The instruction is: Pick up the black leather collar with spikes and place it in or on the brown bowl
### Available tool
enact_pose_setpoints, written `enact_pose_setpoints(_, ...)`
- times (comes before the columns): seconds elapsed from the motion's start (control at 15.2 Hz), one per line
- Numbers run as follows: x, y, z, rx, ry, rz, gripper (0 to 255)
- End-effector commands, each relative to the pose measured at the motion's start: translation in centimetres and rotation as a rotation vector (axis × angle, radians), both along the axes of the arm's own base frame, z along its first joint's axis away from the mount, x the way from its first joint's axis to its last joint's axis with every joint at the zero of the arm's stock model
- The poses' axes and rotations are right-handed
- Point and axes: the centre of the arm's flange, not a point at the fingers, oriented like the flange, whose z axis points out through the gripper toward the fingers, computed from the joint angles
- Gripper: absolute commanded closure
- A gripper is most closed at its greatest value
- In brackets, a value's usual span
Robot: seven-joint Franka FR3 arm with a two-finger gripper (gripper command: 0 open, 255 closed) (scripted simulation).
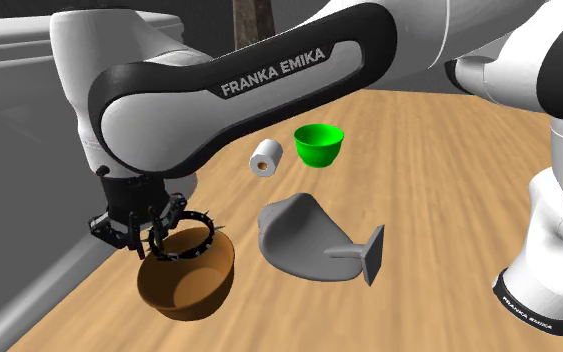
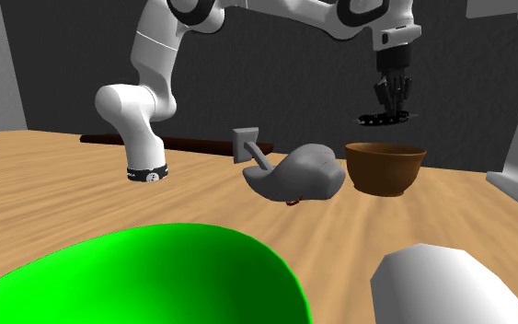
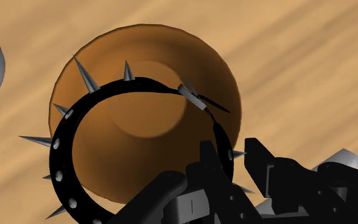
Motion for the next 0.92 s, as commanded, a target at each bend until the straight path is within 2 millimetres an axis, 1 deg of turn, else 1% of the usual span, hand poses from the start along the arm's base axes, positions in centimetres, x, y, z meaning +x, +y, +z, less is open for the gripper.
enact_pose_setpoints(0.0,-0.4,1.4,-0.3,0.000,0.000,-0.002,255)
enact_pose_setpoints(0.86,-0.4,1.4,-7.2,0.000,0.000,-0.002,255)
